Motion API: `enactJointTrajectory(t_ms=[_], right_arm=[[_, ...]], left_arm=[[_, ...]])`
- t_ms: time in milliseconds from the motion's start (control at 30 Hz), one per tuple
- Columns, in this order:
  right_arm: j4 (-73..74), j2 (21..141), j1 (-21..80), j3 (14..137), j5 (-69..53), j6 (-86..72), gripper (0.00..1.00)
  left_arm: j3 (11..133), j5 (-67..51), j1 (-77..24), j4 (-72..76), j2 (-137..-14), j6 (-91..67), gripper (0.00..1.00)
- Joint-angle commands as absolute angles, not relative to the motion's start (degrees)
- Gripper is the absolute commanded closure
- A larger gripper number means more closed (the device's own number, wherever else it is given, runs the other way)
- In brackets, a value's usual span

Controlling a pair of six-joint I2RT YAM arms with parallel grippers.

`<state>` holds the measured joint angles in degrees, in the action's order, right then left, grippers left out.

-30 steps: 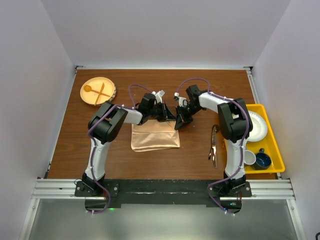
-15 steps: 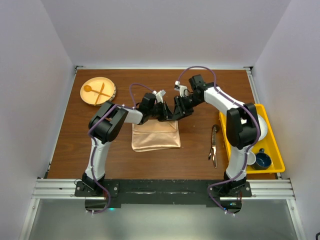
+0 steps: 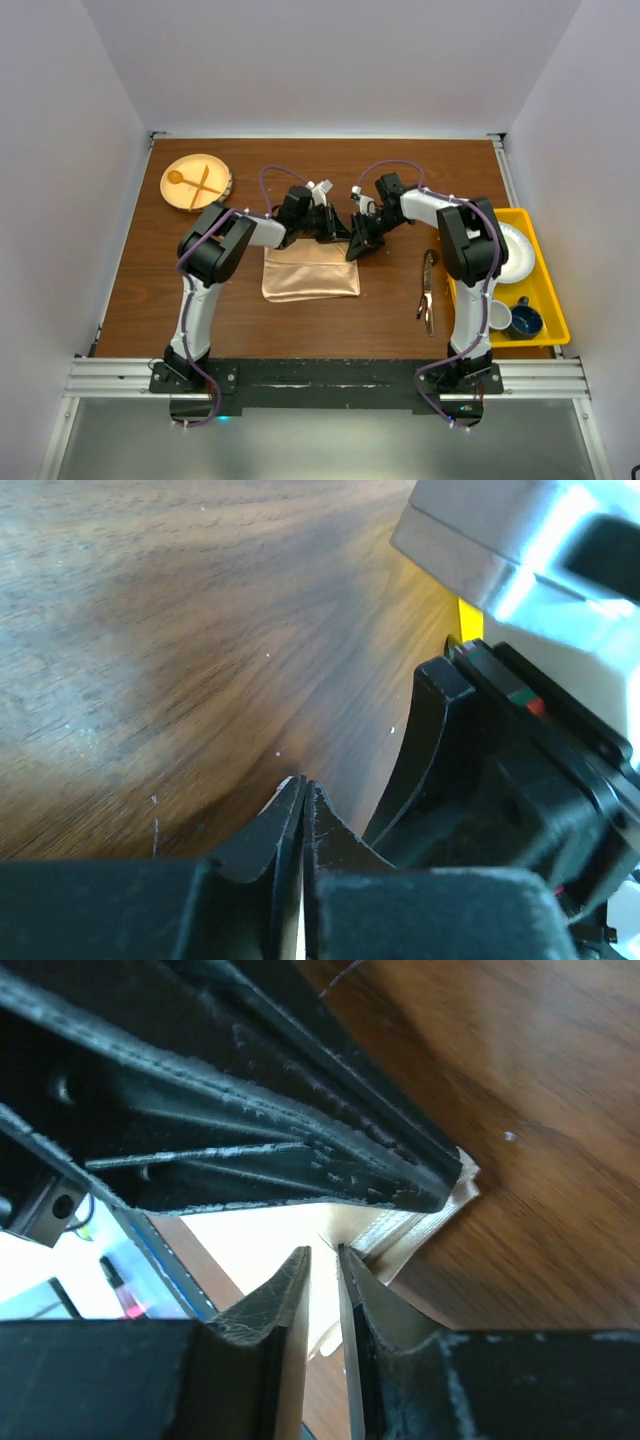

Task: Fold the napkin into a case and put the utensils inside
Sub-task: Smooth out the 2/3-rectangle-folded napkin at the center of the board.

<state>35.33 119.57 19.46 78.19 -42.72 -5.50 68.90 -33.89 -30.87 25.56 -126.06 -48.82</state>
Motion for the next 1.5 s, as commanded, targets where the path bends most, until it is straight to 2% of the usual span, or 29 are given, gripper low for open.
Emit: enactJointTrajectory(t_ms=[0, 67, 167, 433, 700, 967, 1067, 1200, 1333, 1467], right_arm=[[33.66, 120.93, 19.51, 75.32, -36.66, -6.41, 0.80], [34.19, 122.08, 19.51, 74.89, -35.77, -7.11, 0.82], [32.87, 121.64, 19.51, 73.39, -34.90, -8.69, 0.84], [30.94, 120.85, 19.51, 71.98, -33.14, -10.28, 0.86], [31.20, 121.11, 19.34, 72.25, -30.24, -10.02, 0.87], [31.11, 120.85, 19.42, 72.25, -29.79, -10.02, 0.87], [31.20, 120.67, 19.34, 72.51, -29.88, -10.11, 0.87], [30.94, 120.32, 19.34, 72.60, -29.97, -10.20, 0.87], [30.94, 120.50, 19.34, 72.86, -30.23, -10.20, 0.87], [30.85, 120.85, 19.42, 73.21, -30.23, -10.19, 0.87]], left_arm=[[68.11, -30.76, -30.06, 20.30, -128.76, -46.58, 0.74], [67.94, -32.59, -29.53, 21.52, -127.80, -47.46, 0.59], [67.76, -35.49, -28.92, 23.99, -125.78, -47.38, 0.53], [62.15, -42.53, -26.37, 29.79, -119.01, -48.07, 0.52], [52.48, -46.66, -19.52, 36.03, -117.86, -49.04, 0.51], [50.01, -52.99, -15.03, 41.57, -112.77, -47.99, 0.42], [48.87, -55.36, -13.71, 41.66, -107.16, -48.08, 0.49], [48.52, -58.79, -13.01, 32.63, -99.60, -41.68, 0.73], [47.55, -56.79, -13.10, 14.56, -95.28, -28.95, 0.84], [46.41, -52.21, -13.10, 7.39, -96.49, -23.30, 0.89]])
